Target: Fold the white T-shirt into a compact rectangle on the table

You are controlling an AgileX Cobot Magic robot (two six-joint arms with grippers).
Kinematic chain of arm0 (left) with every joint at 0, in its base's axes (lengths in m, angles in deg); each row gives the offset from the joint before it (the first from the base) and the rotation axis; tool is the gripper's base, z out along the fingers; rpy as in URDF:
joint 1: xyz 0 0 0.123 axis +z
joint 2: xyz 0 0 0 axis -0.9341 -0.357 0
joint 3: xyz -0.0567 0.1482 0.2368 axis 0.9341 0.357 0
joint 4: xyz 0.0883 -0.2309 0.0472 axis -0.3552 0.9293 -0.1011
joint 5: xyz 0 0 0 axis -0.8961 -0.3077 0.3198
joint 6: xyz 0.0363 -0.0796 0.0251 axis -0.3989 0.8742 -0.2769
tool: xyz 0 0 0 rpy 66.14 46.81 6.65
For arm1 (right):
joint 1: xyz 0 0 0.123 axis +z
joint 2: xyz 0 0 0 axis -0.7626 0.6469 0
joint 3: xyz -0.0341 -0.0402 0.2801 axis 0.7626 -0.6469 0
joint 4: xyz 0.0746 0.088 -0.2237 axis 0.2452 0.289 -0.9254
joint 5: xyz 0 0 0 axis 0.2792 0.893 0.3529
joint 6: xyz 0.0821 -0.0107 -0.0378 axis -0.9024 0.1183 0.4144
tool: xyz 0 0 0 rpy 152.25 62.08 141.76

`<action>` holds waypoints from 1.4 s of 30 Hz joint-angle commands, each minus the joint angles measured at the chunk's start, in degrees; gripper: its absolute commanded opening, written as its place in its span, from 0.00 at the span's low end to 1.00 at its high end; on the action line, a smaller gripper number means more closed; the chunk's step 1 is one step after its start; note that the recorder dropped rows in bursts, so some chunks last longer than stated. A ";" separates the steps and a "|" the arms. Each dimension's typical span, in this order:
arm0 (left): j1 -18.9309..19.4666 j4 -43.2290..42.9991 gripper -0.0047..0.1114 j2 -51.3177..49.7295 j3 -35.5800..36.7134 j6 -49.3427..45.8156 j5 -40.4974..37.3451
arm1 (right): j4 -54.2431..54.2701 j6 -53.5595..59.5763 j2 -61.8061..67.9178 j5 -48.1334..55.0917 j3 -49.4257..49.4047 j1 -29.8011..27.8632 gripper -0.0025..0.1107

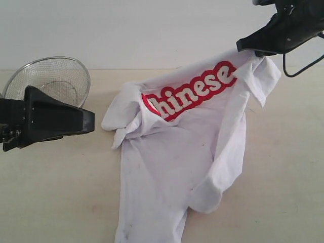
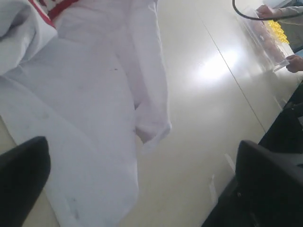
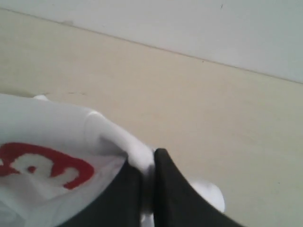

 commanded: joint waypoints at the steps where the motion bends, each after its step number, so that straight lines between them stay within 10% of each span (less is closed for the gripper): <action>1: 0.14 0.69 0.94 -0.10 0.22 -0.54 0.58 | 0.66 0.71 3.02 4.34 4.33 -0.02 0.12; 6: 0.14 0.69 0.71 -0.10 0.22 -0.54 -0.24 | 0.01 -1.92 5.19 5.16 4.47 0.03 0.65; 11: 0.14 0.45 0.46 -0.10 0.22 -1.84 -0.24 | -3.42 -7.74 5.70 13.12 7.58 -0.25 0.46; 21: 0.14 -1.17 0.09 -2.25 0.22 -3.46 -1.16 | 12.75 2.24 0.62 38.68 6.92 -0.25 0.44; 35: 0.14 4.21 0.09 -12.94 0.73 -9.73 -10.15 | 33.06 6.62 -26.92 38.15 -19.98 1.37 0.32; 42: -3.63 7.87 0.47 -13.10 7.60 -10.74 -8.74 | 33.86 6.78 -33.15 29.02 -34.23 6.34 0.47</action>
